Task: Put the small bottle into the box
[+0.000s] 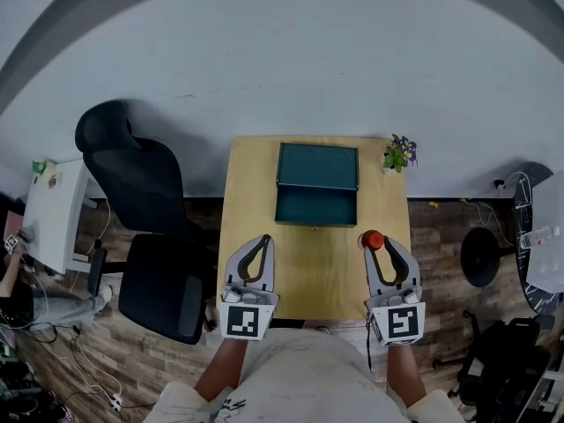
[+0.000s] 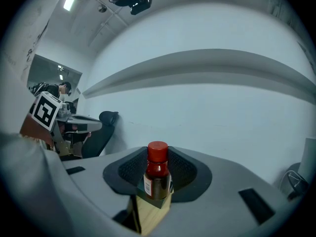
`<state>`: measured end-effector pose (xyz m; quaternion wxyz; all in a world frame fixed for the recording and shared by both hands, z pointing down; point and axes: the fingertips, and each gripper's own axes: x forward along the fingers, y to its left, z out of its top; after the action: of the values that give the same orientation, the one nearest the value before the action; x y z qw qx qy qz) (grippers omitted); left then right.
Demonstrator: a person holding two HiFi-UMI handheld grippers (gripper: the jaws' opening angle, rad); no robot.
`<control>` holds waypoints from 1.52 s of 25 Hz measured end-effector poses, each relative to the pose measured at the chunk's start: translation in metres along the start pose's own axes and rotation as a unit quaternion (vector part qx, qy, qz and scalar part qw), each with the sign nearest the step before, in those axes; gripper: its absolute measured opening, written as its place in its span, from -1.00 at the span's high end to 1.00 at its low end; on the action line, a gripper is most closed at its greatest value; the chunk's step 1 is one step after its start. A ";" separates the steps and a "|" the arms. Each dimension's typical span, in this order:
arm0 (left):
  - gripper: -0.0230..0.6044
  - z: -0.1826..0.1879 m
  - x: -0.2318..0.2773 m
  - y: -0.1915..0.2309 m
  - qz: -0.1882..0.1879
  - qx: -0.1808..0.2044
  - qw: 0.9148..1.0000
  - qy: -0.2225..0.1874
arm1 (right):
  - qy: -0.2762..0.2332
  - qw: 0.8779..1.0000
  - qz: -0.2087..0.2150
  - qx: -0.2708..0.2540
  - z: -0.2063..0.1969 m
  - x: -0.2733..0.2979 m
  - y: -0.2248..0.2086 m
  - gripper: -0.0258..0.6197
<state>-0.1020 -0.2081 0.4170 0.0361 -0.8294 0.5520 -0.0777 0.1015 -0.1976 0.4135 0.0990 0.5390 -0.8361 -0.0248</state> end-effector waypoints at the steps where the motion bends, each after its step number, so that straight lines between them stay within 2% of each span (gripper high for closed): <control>1: 0.90 -0.001 0.001 0.002 0.001 0.000 1.000 0.001 | 0.000 1.000 0.001 0.000 0.000 0.003 0.000 0.49; 27: 0.90 -0.058 0.011 0.072 0.048 -0.037 0.996 0.060 | 0.031 0.996 0.080 -0.005 -0.018 0.123 0.049 0.49; 38: 0.90 -0.065 0.017 0.092 0.061 -0.042 0.995 0.067 | 0.045 0.995 0.085 0.009 -0.029 0.154 0.055 0.49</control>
<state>-0.1904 -0.2579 0.4694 -0.0315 -0.7879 0.6056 -0.1072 -0.0038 -0.3121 0.4715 0.1335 0.4673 -0.8738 0.0155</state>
